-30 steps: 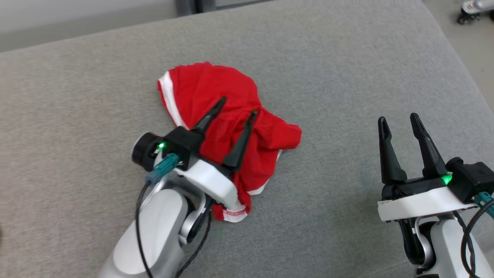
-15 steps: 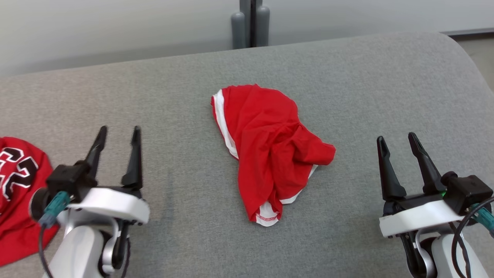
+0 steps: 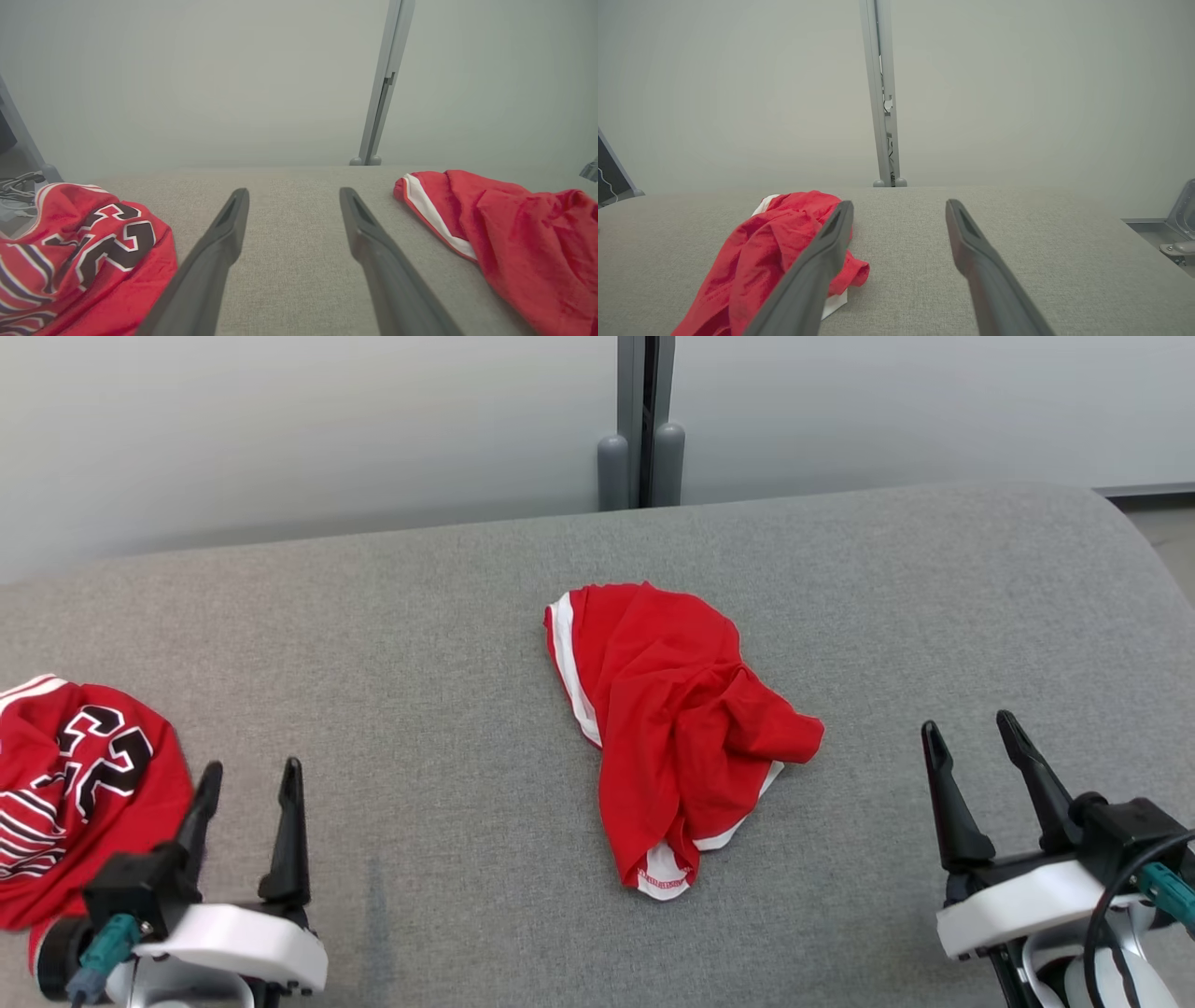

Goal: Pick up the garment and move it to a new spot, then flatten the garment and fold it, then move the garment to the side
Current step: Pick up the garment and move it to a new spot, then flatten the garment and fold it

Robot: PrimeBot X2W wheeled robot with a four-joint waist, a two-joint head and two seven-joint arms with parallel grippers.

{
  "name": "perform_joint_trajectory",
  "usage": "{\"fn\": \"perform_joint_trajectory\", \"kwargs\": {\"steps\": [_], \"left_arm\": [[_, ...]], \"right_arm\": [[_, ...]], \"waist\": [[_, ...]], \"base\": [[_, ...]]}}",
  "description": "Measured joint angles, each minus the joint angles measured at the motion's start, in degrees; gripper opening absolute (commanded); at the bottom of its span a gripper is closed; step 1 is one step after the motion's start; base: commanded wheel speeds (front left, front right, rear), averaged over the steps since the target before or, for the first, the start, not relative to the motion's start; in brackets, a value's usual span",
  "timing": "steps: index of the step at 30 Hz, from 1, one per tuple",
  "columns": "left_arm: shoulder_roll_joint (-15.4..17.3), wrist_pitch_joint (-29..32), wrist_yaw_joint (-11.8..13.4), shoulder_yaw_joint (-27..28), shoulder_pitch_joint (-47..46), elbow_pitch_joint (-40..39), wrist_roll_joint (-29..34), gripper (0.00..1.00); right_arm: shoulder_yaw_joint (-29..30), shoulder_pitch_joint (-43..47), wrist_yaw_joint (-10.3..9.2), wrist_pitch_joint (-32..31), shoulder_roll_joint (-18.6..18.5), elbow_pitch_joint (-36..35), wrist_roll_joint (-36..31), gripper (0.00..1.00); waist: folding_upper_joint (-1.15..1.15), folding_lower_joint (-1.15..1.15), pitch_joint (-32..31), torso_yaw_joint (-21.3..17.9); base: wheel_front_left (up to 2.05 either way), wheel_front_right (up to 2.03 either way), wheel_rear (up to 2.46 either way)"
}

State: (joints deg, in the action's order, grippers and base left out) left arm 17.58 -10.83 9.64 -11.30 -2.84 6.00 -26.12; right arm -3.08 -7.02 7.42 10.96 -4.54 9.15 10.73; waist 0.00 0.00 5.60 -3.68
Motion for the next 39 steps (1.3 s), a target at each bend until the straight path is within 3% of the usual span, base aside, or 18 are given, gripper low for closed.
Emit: {"fn": "perform_joint_trajectory", "kwargs": {"steps": [13, 39], "left_arm": [[0.4, 1.9, 1.3, -1.2, 6.4, -3.0, -0.2, 1.0], [1.9, 3.1, 2.5, -1.0, 7.1, -4.7, -0.7, 1.0]], "right_arm": [[1.3, 5.3, 0.0, -2.9, -0.7, -2.3, -0.2, 1.0], [1.5, 5.9, 0.0, -3.9, 0.1, -3.2, -0.2, 1.0]], "waist": [[0.0, 0.0, -4.5, 0.0], [0.0, 0.0, -4.2, 0.6]], "base": [[0.0, 0.0, 0.0], [0.0, 0.0, 0.0]]}}
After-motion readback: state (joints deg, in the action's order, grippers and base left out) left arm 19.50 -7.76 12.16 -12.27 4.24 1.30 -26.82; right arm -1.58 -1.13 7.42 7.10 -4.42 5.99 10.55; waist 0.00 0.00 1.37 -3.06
